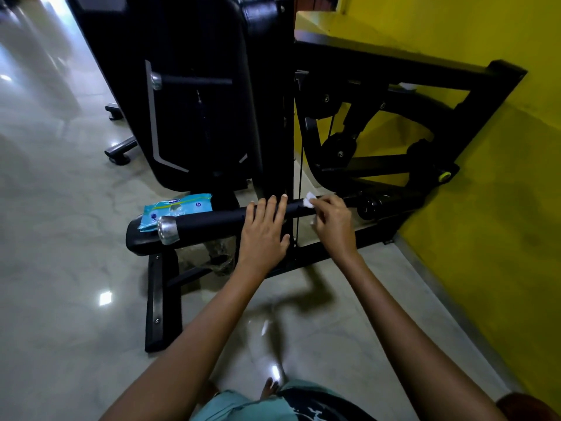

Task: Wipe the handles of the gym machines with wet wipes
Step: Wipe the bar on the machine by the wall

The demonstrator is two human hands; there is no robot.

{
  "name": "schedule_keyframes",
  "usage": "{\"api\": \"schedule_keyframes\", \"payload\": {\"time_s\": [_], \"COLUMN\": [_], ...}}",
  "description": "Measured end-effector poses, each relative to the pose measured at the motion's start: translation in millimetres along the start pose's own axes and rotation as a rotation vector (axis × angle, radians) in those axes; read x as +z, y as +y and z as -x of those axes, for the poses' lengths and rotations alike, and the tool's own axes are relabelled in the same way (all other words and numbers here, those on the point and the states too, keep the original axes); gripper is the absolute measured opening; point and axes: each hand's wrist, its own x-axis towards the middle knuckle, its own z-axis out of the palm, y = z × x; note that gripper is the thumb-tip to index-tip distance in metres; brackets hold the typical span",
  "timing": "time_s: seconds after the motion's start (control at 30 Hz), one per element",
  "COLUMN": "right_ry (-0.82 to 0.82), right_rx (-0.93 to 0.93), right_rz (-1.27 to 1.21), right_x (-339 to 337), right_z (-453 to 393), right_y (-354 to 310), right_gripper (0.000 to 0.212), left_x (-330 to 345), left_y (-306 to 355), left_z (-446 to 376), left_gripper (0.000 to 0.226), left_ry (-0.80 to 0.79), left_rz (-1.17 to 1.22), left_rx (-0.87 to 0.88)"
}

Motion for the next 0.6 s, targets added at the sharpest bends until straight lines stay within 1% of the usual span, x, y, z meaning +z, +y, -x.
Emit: {"api": "schedule_keyframes", "payload": {"time_s": [0.13,0.2,0.27,0.33,0.37,0.43,0.5,0.53,0.6], "right_ry": [0.071,0.047,0.004,-0.017,-0.011,0.020,0.049,0.050,0.039], "right_rx": [0.190,0.167,0.054,-0.033,-0.026,0.083,0.163,0.162,0.099], "right_rz": [-0.003,0.020,0.014,0.008,0.010,0.000,-0.002,0.008,-0.007], "right_x": [-7,-3,2,2,0,-5,-4,-2,3], "right_z": [-14,-16,-11,-5,-5,-11,-16,-17,-12], "right_y": [7,-7,-18,-14,-9,0,-1,-7,-19], "right_gripper": [0.027,0.028,0.027,0.026,0.026,0.025,0.025,0.026,0.026], "left_x": [-2,-2,-4,-8,-11,-18,-22,-22,-19], "left_y": [-2,-1,-1,-5,-10,-24,-37,-41,-44], "left_z": [-4,-3,-3,-5,-6,-5,-1,1,6], "left_gripper": [0.078,0.074,0.070,0.072,0.073,0.075,0.078,0.076,0.070], "left_ry": [0.024,0.013,-0.015,-0.031,-0.013,0.021,-0.002,-0.009,0.013], "left_rz": [0.016,0.027,0.057,0.127,0.152,0.162,0.131,0.104,0.053], "left_rx": [-0.008,-0.010,-0.011,-0.037,-0.083,-0.229,-0.327,-0.326,-0.267]}}
